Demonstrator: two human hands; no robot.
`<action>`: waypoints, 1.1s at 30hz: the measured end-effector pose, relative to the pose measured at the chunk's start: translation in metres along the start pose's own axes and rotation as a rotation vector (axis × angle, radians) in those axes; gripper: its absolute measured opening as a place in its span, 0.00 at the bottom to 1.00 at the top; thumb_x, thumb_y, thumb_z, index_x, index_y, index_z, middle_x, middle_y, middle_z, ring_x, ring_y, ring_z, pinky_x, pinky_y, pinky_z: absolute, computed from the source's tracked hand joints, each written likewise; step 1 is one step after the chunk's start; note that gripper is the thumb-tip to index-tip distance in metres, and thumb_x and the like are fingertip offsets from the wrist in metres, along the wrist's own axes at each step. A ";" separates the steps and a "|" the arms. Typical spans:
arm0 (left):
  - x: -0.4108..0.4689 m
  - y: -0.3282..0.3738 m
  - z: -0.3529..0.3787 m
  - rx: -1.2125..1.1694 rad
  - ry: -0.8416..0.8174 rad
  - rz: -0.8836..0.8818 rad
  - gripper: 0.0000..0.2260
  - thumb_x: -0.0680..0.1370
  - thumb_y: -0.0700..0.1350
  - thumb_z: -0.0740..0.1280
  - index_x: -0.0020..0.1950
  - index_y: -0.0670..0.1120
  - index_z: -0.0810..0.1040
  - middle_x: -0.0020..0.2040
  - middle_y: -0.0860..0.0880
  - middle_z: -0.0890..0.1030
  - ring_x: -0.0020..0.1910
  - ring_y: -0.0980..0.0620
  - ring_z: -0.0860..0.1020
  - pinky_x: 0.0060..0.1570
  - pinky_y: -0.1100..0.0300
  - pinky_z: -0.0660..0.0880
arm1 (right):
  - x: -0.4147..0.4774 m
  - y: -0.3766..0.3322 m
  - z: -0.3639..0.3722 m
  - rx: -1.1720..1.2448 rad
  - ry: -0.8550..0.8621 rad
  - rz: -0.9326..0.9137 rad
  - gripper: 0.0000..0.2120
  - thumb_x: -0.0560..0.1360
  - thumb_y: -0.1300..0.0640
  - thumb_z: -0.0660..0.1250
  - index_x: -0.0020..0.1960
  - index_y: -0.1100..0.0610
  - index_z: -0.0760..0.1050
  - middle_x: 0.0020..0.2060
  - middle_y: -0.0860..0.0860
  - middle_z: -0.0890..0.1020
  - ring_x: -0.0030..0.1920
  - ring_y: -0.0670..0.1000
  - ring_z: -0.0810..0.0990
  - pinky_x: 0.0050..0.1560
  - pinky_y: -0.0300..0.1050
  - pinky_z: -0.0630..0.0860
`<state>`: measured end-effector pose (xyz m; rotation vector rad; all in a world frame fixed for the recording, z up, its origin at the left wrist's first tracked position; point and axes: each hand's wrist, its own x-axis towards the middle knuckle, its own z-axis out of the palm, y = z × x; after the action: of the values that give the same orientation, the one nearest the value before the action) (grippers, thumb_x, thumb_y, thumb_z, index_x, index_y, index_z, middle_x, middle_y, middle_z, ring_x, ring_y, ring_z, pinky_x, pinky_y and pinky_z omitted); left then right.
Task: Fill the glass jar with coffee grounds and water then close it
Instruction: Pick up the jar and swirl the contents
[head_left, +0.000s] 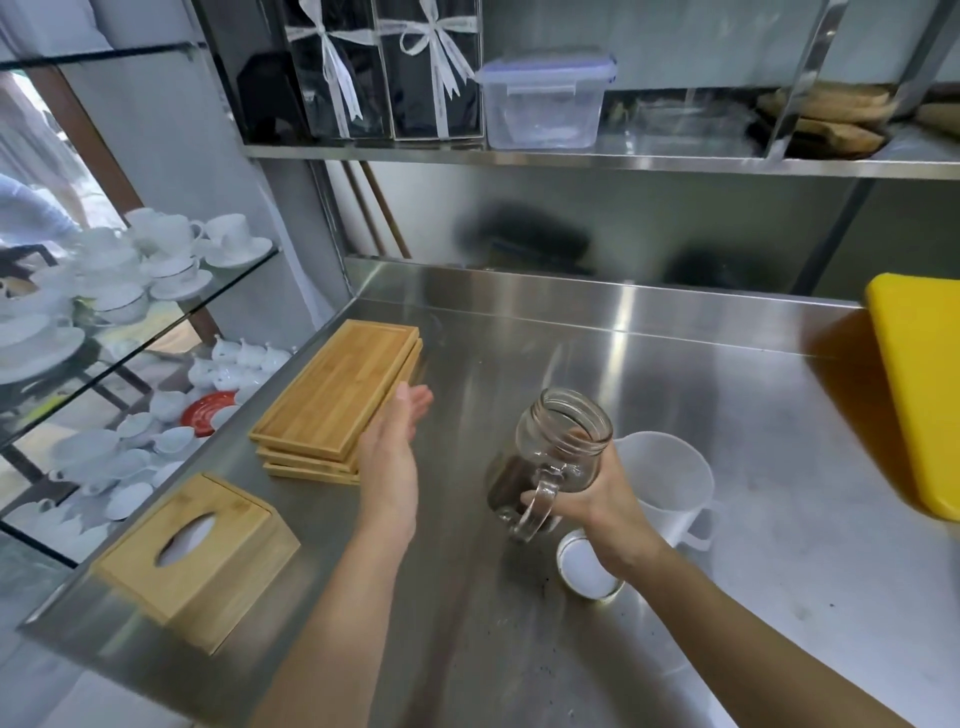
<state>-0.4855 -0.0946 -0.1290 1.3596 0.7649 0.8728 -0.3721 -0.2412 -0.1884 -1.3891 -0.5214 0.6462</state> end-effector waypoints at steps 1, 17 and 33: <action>0.000 0.004 0.002 -0.041 0.093 0.029 0.18 0.80 0.55 0.53 0.54 0.48 0.78 0.55 0.50 0.81 0.57 0.55 0.77 0.65 0.56 0.67 | 0.000 -0.002 0.000 0.010 -0.005 -0.004 0.42 0.51 0.63 0.80 0.61 0.54 0.66 0.56 0.57 0.80 0.56 0.56 0.79 0.60 0.59 0.75; -0.037 -0.008 0.041 -0.024 -0.240 0.020 0.21 0.79 0.55 0.52 0.55 0.44 0.79 0.54 0.48 0.82 0.55 0.53 0.78 0.62 0.53 0.71 | -0.021 -0.018 0.005 -0.099 -0.097 -0.038 0.41 0.52 0.66 0.79 0.61 0.56 0.66 0.55 0.57 0.78 0.54 0.50 0.80 0.48 0.43 0.80; -0.059 -0.025 0.032 -0.502 -0.334 -0.783 0.28 0.72 0.62 0.56 0.43 0.41 0.86 0.46 0.38 0.84 0.43 0.40 0.82 0.50 0.47 0.76 | -0.038 -0.063 -0.006 -0.273 -0.486 0.054 0.38 0.64 0.74 0.71 0.68 0.53 0.64 0.58 0.50 0.79 0.54 0.44 0.79 0.50 0.35 0.75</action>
<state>-0.4847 -0.1622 -0.1539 0.6366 0.6734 0.1764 -0.3886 -0.2756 -0.1248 -1.5053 -0.9894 0.9939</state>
